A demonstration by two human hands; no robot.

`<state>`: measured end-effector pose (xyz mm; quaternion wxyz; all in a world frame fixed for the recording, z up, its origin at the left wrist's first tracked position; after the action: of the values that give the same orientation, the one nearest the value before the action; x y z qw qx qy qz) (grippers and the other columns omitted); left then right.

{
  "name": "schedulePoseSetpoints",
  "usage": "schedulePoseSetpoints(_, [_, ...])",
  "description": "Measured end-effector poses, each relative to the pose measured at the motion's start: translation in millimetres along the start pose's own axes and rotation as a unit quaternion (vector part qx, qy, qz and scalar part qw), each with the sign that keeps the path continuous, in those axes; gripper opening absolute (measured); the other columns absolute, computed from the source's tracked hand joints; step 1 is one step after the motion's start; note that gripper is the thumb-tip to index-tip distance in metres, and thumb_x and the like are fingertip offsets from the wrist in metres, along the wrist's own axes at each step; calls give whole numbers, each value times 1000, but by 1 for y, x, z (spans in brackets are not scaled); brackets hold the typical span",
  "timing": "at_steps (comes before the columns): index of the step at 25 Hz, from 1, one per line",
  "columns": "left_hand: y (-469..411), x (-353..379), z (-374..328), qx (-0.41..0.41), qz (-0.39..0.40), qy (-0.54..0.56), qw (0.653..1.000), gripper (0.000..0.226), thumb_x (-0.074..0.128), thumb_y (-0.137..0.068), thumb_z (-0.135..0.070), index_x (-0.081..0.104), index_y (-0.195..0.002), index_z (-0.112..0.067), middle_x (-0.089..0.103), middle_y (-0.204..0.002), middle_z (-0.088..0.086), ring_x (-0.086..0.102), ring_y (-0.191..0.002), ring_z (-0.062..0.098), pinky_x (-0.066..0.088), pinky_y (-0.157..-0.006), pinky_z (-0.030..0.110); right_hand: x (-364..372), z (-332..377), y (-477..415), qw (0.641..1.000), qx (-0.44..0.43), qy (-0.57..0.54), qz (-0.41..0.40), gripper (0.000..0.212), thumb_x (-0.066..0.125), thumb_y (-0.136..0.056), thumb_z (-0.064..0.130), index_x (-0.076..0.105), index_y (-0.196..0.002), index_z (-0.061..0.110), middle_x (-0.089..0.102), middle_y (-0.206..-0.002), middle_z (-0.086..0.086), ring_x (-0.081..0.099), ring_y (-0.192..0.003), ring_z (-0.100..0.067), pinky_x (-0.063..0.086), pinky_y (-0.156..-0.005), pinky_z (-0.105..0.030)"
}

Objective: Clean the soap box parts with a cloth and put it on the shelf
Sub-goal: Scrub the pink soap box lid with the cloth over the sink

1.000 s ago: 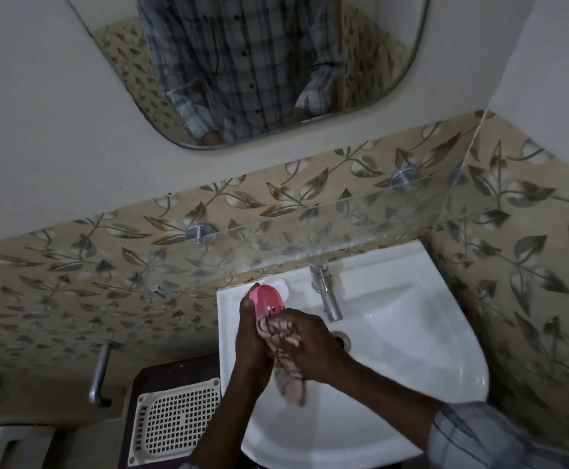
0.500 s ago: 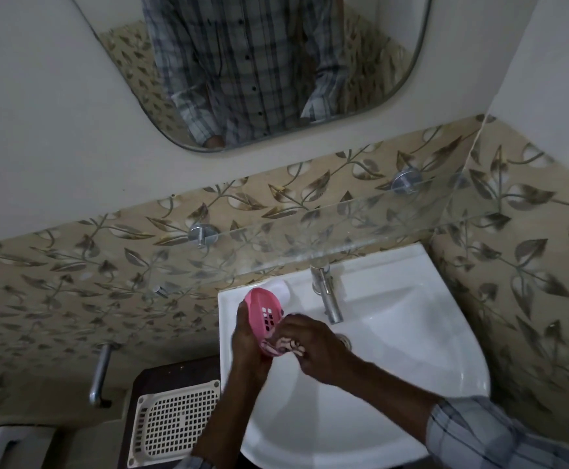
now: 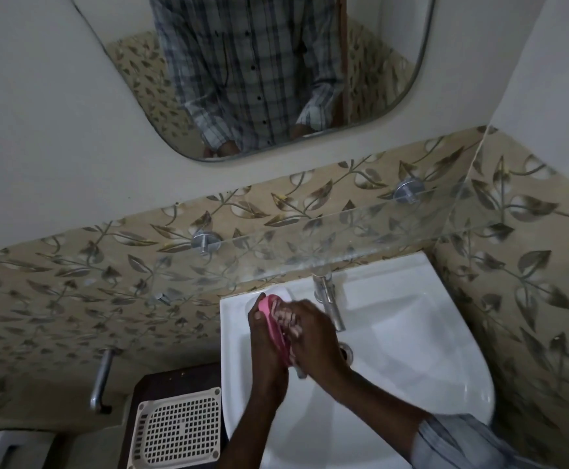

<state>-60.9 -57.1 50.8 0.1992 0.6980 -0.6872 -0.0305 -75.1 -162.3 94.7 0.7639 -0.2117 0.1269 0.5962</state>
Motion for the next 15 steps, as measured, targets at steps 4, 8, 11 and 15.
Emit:
schedulePoseSetpoints(4, [-16,-28,-10,-143,-7,114,983,63,42,-95,-57,61,-131,-9,70,-113,23,69,-95,32,58,-78,43,-18,-26,30,968,-173,17,179,41,70,-75,-3,72,-112,17,72,-111,-3,67,-100,-17,55,-83,-29])
schedulePoseSetpoints(8, [-12,-43,-14,-176,90,279,940,79,43,-90,-59,60,-130,7,65,-123,29,69,-103,39,56,-91,48,-63,-61,2,972,100,-212,26,16,61,-87,15,67,-99,24,74,-81,5,68,-67,-9,55,-60,-30])
schedulePoseSetpoints(11, [-12,-44,-29,-133,172,302,928,81,63,-80,-57,60,-131,6,63,-128,29,67,-111,39,52,-97,50,-82,-94,8,925,244,-292,-9,15,63,-95,16,65,-110,18,72,-73,-7,55,-48,-18,41,-45,-26])
schedulePoseSetpoints(15, [-19,-36,-32,-125,218,300,920,83,38,-91,-67,56,-137,0,62,-131,24,65,-114,33,52,-98,48,-81,-95,31,848,360,-388,30,35,71,-80,-5,67,-115,3,73,-104,-26,66,-87,-39,46,-78,-47])
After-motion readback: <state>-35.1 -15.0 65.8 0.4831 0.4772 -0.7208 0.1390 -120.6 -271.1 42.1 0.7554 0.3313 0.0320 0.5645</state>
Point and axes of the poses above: each hand's wrist, its own y-axis away from the middle knuckle, its own x-axis out of the palm, z = x × y, the point moved 3 cm from there along -y, towards the middle knuckle
